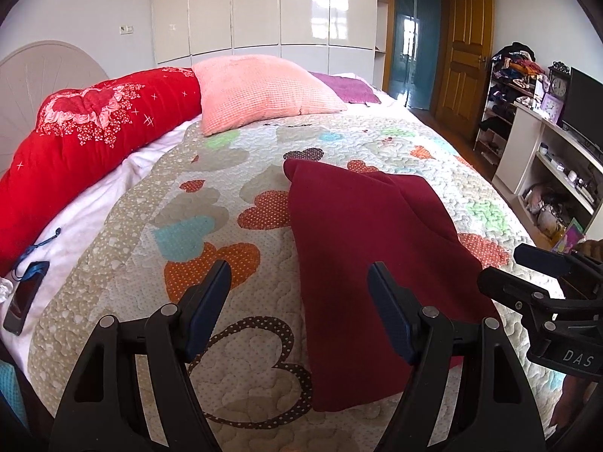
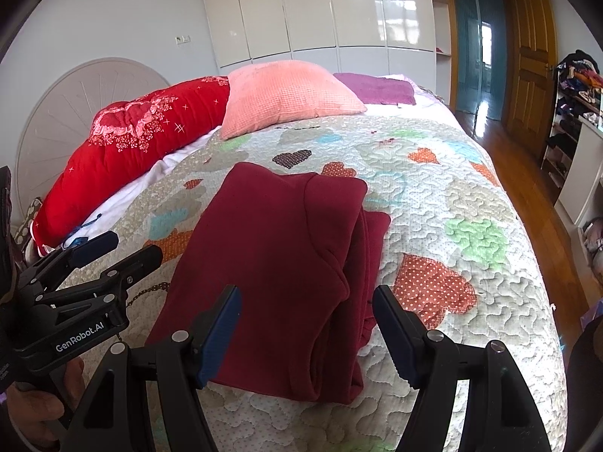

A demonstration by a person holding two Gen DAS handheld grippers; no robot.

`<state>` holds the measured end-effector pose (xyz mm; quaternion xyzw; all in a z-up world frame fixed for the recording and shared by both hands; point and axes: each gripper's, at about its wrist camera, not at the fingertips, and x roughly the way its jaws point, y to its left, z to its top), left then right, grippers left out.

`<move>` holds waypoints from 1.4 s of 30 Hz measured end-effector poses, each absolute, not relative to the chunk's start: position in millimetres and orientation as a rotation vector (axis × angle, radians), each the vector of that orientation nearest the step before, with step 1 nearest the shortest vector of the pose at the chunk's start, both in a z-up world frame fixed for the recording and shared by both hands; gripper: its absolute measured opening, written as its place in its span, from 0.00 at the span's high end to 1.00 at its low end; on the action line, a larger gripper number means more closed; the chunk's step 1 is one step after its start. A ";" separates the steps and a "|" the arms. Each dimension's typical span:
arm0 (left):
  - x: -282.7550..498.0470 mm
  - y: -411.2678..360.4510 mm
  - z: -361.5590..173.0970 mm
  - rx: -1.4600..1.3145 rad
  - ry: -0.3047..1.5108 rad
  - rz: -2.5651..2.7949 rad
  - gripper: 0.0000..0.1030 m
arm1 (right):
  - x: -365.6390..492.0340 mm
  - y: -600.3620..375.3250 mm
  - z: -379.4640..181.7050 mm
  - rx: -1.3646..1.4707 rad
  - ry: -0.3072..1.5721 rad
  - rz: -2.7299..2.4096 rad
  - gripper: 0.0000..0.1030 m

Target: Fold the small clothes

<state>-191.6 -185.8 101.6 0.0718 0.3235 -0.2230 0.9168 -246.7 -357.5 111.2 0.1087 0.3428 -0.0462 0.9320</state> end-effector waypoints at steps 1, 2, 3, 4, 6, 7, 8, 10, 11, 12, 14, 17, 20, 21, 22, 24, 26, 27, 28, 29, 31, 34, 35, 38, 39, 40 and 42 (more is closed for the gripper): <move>-190.8 -186.1 101.0 0.149 0.667 -0.459 0.27 | -246.4 -357.2 110.9 0.223 0.702 -0.095 0.32; -190.6 -186.5 100.5 0.150 0.668 -0.459 0.27 | -245.8 -357.2 110.9 0.223 0.703 -0.094 0.32; -190.7 -186.7 100.1 0.153 0.668 -0.456 0.27 | -245.8 -357.1 110.9 0.223 0.702 -0.094 0.32; -190.3 -186.9 99.6 0.155 0.668 -0.455 0.27 | -245.4 -357.0 110.8 0.224 0.702 -0.094 0.32; -189.4 -186.9 98.9 0.157 0.670 -0.454 0.27 | -245.0 -356.5 110.2 0.227 0.702 -0.094 0.32; -189.2 -186.7 98.7 0.155 0.671 -0.455 0.27 | -245.1 -356.0 109.7 0.228 0.703 -0.094 0.32; -189.3 -186.9 99.0 0.155 0.671 -0.456 0.27 | -244.7 -356.5 109.3 0.230 0.704 -0.094 0.32; -189.0 -187.0 98.6 0.157 0.671 -0.457 0.27 | -244.2 -356.8 108.5 0.232 0.707 -0.093 0.32; -189.1 -187.0 98.7 0.157 0.670 -0.456 0.27 | -244.2 -357.4 108.4 0.233 0.707 -0.092 0.32; -189.3 -187.1 98.6 0.157 0.669 -0.456 0.27 | -244.3 -357.9 108.4 0.233 0.706 -0.093 0.32; -188.9 -186.8 98.6 0.153 0.673 -0.461 0.27 | -244.5 -358.6 108.7 0.237 0.705 -0.092 0.32; -188.2 -186.5 98.6 0.153 0.672 -0.462 0.27 | -244.6 -358.8 108.8 0.237 0.704 -0.092 0.32; -188.2 -186.3 98.9 0.153 0.673 -0.465 0.27 | -244.4 -359.4 107.9 0.239 0.707 -0.089 0.32; -188.2 -186.2 99.1 0.154 0.672 -0.466 0.27 | -244.0 -359.6 107.4 0.239 0.709 -0.089 0.32; -188.3 -185.9 99.4 0.154 0.671 -0.467 0.27 | -244.3 -359.2 107.1 0.239 0.710 -0.090 0.32; -188.2 -185.9 99.4 0.155 0.672 -0.466 0.27 | -243.9 -359.3 106.5 0.239 0.711 -0.088 0.32; -188.2 -185.8 99.5 0.153 0.670 -0.468 0.27 | -243.4 -359.1 106.1 0.239 0.713 -0.087 0.32; -187.9 -185.5 99.5 0.152 0.670 -0.468 0.27 | -243.2 -358.7 105.8 0.239 0.713 -0.086 0.32; -187.3 -185.3 99.2 0.152 0.672 -0.469 0.27 | -243.1 -358.6 105.2 0.238 0.714 -0.084 0.32; -187.5 -185.3 99.2 0.153 0.672 -0.468 0.27 | -242.6 -358.4 104.8 0.237 0.716 -0.083 0.32; -187.6 -185.4 98.9 0.154 0.670 -0.468 0.27 | -241.2 -358.1 103.8 0.236 0.719 -0.080 0.32; -187.3 -185.2 98.0 0.154 0.669 -0.467 0.27 | -240.7 -357.6 103.3 0.241 0.720 -0.077 0.32; -187.5 -185.2 98.0 0.154 0.668 -0.467 0.27 | -240.6 -357.5 103.0 0.242 0.720 -0.076 0.32; -186.8 -184.7 97.3 0.154 0.666 -0.466 0.27 | -240.5 -357.9 102.5 0.243 0.720 -0.076 0.32; -186.7 -184.6 97.1 0.154 0.667 -0.468 0.27 | -240.1 -358.3 102.0 0.244 0.720 -0.075 0.32; -186.8 -184.6 96.9 0.155 0.667 -0.469 0.27 | -240.2 -358.1 101.5 0.245 0.720 -0.076 0.32; -187.1 -184.4 96.4 0.157 0.666 -0.468 0.27 | -240.2 -358.8 100.8 0.247 0.722 -0.076 0.32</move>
